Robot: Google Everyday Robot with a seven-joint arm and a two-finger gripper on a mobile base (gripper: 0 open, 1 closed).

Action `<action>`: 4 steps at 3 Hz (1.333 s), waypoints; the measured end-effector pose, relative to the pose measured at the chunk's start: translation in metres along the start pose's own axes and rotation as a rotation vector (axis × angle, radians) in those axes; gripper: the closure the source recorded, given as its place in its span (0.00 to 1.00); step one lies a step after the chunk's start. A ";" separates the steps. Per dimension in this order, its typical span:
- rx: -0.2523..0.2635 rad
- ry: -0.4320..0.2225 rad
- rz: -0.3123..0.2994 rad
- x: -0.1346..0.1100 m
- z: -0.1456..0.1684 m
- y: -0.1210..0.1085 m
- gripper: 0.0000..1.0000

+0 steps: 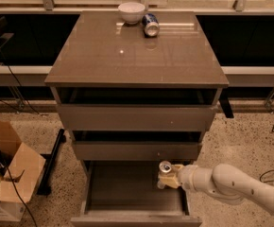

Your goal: Place redbull can into bottom drawer

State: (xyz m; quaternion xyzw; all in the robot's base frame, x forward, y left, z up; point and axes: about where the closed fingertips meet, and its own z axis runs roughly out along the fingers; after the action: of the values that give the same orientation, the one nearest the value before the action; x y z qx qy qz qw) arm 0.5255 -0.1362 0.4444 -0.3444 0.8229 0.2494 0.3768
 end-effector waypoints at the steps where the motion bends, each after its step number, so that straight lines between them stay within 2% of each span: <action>1: 0.012 0.018 -0.009 0.024 0.029 -0.006 1.00; 2: 0.038 0.037 0.013 0.058 0.060 -0.013 1.00; 3: 0.063 0.025 0.096 0.091 0.083 -0.023 1.00; 4: 0.083 0.014 0.151 0.120 0.100 -0.032 0.82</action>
Offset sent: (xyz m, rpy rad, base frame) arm 0.0132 0.0093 -0.1438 -0.0613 0.0408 -0.0841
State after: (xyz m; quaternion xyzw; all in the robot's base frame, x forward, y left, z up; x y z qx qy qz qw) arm 0.5372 -0.1348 0.2854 -0.2672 0.8588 0.2403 0.3651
